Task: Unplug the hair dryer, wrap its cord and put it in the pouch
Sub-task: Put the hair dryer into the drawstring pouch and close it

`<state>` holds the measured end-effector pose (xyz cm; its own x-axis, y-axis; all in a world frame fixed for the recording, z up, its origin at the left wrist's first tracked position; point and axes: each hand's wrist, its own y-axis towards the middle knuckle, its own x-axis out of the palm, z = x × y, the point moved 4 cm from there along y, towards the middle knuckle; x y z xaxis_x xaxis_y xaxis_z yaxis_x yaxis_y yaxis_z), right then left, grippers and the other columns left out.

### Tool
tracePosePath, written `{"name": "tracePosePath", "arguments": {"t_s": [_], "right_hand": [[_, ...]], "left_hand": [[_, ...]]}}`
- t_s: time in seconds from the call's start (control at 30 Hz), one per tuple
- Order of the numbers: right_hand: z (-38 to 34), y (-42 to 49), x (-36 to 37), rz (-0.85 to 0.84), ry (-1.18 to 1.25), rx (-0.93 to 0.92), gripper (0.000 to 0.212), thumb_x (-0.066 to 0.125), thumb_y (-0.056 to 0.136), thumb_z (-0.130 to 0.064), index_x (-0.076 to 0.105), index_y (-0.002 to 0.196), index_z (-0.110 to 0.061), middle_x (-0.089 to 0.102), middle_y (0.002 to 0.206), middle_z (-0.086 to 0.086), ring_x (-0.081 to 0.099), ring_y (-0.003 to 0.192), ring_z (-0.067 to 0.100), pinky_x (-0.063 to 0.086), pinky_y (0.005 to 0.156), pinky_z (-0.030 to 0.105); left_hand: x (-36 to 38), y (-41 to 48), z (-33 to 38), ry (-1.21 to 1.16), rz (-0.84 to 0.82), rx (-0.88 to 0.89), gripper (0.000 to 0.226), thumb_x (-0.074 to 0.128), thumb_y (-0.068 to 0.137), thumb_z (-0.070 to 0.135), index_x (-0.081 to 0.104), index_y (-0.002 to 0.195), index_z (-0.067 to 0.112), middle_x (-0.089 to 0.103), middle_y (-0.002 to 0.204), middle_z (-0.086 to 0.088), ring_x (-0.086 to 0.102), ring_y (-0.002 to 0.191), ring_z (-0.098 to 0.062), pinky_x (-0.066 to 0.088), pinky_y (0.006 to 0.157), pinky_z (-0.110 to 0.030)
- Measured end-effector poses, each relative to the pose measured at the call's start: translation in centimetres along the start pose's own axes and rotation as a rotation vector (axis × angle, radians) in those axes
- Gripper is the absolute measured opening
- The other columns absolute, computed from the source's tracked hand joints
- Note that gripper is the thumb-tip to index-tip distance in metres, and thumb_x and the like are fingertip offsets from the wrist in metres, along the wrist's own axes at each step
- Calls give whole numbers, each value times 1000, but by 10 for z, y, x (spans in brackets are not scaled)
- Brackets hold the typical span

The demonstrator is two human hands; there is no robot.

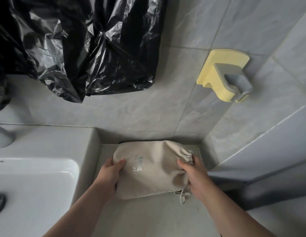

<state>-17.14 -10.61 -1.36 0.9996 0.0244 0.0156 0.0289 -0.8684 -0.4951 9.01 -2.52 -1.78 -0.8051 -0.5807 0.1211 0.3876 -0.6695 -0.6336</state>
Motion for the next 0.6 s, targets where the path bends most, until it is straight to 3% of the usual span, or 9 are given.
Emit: {"name": "tracePosePath", "arguments": {"t_s": [0.13,0.23,0.3,0.37,0.47,0.6], "right_hand": [[4,12,8,-53,-68,-7,34,73,76,-21,67,108,-33,75,108,1,70,105,23,51,99,54],[-1,15,7,-64,-143,-32,35,73,77,-25,66,111,-33,75,107,-4,69,106,19,52,98,47],[-6,12,5,-25,-259,-75,30,73,82,-24,63,110,-28,72,102,-9,67,102,15,53,86,29],[-14,2,4,45,-422,-162,44,74,83,-26,51,120,-24,61,109,-15,60,103,5,43,81,15],[-15,-6,5,126,-651,-339,92,78,77,-35,26,150,-13,40,147,2,38,136,13,27,105,19],[-7,-10,9,66,-702,-287,97,75,77,-42,19,153,-17,31,156,6,31,143,16,25,106,21]], "left_hand": [[-2,11,-2,62,48,4,14,60,97,18,59,110,18,69,102,-12,66,86,-28,58,74,-41],[-6,18,-1,256,96,70,14,64,94,28,60,104,20,69,105,-13,66,89,-29,57,82,-51],[-9,17,4,405,159,178,23,68,90,32,59,108,20,68,109,-8,63,91,-24,55,83,-45],[-11,8,5,531,218,271,43,71,89,29,55,127,18,61,119,-4,58,105,-21,47,89,-34],[-13,-3,-6,686,202,300,73,75,83,37,43,146,20,59,127,-9,57,116,-26,46,102,-39],[-18,-13,-9,773,137,297,79,74,83,39,37,151,22,59,117,-10,57,97,-21,45,87,-32]]}}
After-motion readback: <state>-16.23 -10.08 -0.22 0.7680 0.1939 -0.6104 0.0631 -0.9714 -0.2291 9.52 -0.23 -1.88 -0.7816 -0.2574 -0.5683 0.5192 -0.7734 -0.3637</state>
